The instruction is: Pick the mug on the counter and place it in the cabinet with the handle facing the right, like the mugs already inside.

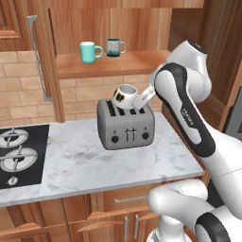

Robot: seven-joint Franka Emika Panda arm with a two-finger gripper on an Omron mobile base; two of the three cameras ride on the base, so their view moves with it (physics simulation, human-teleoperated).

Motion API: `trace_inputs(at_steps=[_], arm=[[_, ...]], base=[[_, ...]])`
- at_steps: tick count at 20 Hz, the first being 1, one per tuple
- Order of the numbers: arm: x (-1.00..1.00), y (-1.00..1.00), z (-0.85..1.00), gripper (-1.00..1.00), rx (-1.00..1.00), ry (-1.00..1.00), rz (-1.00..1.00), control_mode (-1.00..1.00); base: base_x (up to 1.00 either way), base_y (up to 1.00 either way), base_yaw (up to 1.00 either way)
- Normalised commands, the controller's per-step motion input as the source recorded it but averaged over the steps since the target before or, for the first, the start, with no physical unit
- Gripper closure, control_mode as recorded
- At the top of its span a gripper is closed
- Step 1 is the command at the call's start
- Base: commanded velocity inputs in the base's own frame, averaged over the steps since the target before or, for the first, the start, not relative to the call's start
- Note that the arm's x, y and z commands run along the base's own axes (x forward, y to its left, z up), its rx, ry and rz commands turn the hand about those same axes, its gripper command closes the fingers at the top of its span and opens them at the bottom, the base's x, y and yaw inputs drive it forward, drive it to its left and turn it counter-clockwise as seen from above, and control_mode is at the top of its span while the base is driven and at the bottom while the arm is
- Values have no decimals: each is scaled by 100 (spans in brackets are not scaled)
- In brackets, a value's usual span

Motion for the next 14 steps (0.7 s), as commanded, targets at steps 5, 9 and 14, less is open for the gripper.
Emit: trace_inputs(at_steps=[5,9,14], arm=[[16,-2,30,100,1,-6,-3,-100],[31,0,22,100,0,-5,-2,-100],[29,-1,16,100,1,-5,0,-100]], base=[[0,0,0],[0,0,0],[0,0,0]])
